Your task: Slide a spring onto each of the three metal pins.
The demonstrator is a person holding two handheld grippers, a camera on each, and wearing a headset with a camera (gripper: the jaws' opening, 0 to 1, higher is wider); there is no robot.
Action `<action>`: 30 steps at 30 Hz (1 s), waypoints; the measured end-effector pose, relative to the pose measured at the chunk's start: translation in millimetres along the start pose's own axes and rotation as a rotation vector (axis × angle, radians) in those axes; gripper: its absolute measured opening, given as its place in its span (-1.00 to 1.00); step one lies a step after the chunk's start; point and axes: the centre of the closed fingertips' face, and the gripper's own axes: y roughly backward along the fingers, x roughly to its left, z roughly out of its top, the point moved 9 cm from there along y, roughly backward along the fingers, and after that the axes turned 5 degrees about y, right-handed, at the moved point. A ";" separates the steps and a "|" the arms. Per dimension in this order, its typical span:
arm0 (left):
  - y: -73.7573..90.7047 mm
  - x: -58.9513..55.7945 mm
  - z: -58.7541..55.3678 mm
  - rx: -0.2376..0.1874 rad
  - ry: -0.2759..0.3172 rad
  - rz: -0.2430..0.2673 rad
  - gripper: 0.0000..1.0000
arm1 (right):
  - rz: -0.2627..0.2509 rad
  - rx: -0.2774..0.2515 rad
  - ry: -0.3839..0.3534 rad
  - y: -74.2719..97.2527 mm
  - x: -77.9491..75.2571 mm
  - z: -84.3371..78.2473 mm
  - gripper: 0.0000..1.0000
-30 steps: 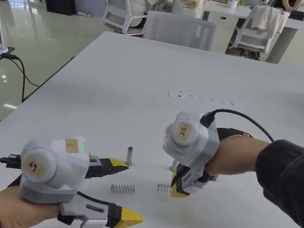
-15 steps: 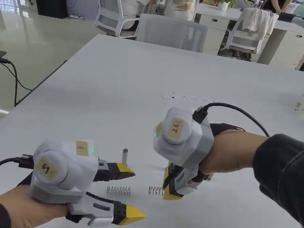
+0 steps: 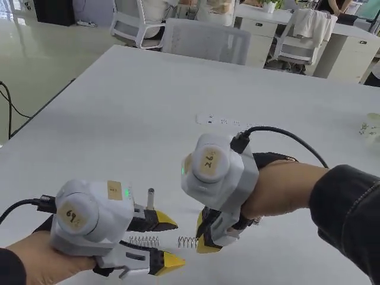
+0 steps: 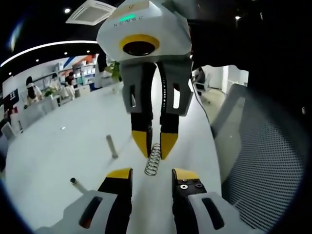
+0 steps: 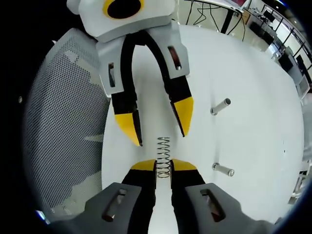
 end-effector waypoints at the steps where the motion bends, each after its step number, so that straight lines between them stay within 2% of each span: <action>1: -0.4 -0.2 0.3 -0.001 -0.003 -0.002 -0.52 | 0.002 0.001 0.001 0.0 0.3 0.2 -0.84; 18: -6.7 -4.7 0.3 0.019 -0.046 -0.046 -0.82 | 0.024 0.020 0.027 -3.2 7.1 2.7 -0.84; 30: -7.7 -7.8 0.7 0.033 -0.061 -0.070 -0.94 | 0.036 0.017 0.035 -1.8 10.6 4.1 -0.85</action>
